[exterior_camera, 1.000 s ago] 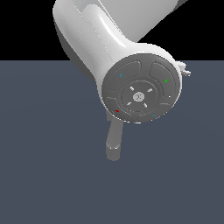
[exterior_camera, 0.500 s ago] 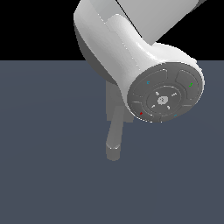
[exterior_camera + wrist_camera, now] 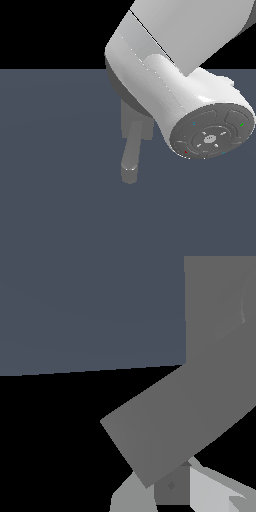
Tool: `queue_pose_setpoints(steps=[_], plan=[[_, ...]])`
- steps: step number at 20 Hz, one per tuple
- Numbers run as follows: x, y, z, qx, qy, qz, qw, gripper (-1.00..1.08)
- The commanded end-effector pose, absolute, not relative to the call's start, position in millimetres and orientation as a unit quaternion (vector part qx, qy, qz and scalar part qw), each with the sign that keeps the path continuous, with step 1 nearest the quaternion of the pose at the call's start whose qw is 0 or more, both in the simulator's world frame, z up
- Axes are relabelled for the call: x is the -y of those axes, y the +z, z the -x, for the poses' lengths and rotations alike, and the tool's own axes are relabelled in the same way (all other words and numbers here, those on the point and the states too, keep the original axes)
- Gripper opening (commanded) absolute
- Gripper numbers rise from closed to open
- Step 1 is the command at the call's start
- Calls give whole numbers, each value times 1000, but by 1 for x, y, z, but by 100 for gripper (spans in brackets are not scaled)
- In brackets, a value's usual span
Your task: Turn on the faucet by rotating a designated handle.
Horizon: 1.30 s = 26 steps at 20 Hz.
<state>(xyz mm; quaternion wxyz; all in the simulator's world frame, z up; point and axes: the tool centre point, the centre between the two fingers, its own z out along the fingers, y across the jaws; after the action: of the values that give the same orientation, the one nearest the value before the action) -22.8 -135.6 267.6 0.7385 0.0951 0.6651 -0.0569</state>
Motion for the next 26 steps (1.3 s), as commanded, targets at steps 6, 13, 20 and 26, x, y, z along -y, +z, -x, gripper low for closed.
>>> queue_pose_setpoints(steps=[6, 13, 20, 26], plan=[[144, 236, 21, -706, -54, -47, 705, -100], [146, 221, 23, -701, -53, -53, 710, -100], [154, 197, 23, -703, -53, -50, 707, -100], [160, 175, 23, -705, -54, -48, 705, -100]])
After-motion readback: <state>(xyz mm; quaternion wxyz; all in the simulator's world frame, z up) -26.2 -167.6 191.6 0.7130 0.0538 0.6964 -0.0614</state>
